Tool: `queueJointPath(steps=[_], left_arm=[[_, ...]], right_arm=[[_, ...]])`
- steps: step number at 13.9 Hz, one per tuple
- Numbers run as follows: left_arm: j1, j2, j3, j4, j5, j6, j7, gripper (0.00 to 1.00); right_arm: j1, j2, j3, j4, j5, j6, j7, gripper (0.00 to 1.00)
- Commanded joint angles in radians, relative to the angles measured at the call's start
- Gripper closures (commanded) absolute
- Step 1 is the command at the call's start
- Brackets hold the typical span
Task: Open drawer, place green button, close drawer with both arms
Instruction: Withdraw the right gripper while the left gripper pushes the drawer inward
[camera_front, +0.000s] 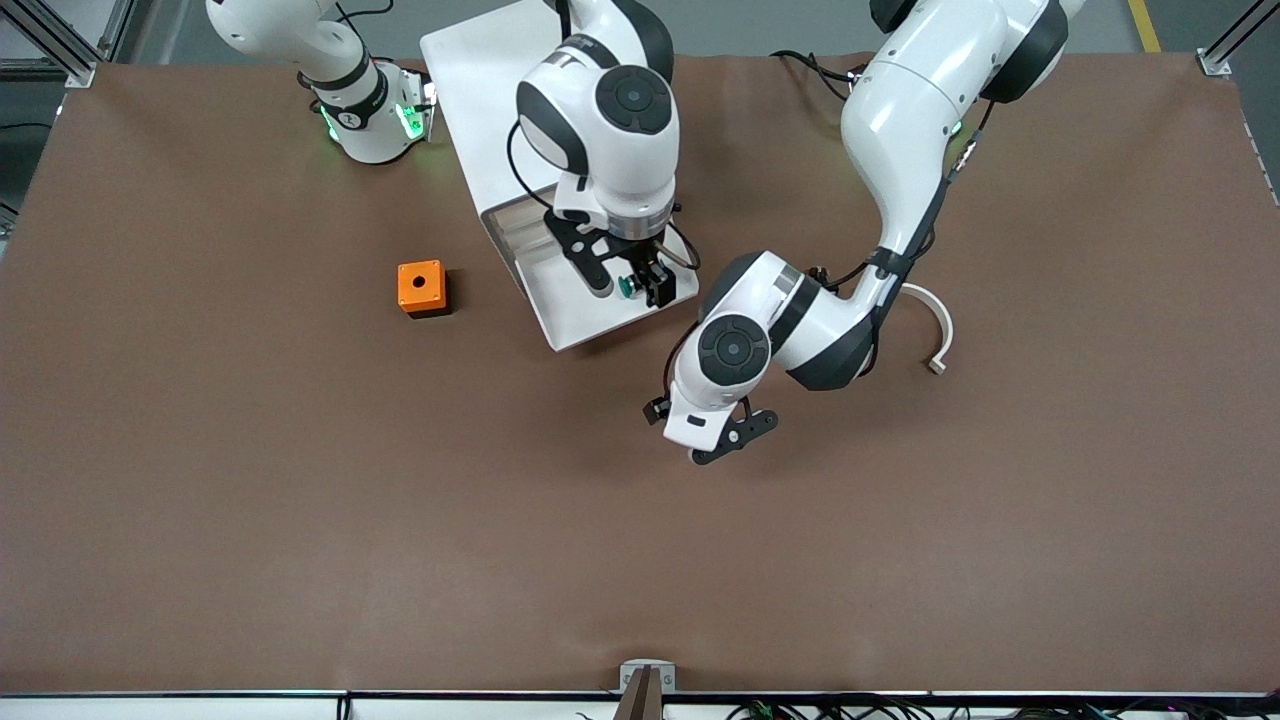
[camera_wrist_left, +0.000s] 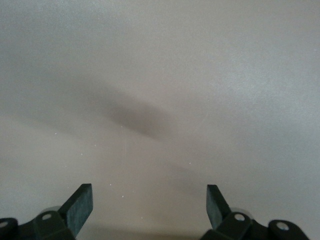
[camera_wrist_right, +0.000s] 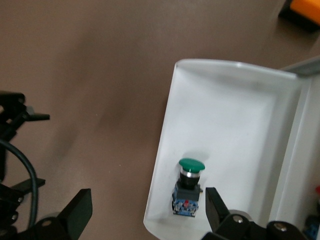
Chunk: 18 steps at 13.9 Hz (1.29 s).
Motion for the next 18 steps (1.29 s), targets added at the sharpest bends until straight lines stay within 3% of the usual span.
queueJointPath(steps=[1,11,18], left_arm=[[-0.006,-0.015,0.004,-0.022,0.026,0.011,-0.011,0.00],[-0.076,-0.010,0.005,-0.056,0.027,0.048,-0.015,0.00],[-0.158,-0.006,0.007,-0.073,0.027,0.048,-0.061,0.00]], right_arm=[[-0.066,-0.060,0.011,0.009,0.002,-0.087,-0.168,0.00],[-0.421,-0.269,0.009,0.009,0.002,-0.391,-0.947,0.00],[-0.677,-0.286,0.008,0.068,-0.011,-0.465,-1.451,0.00]])
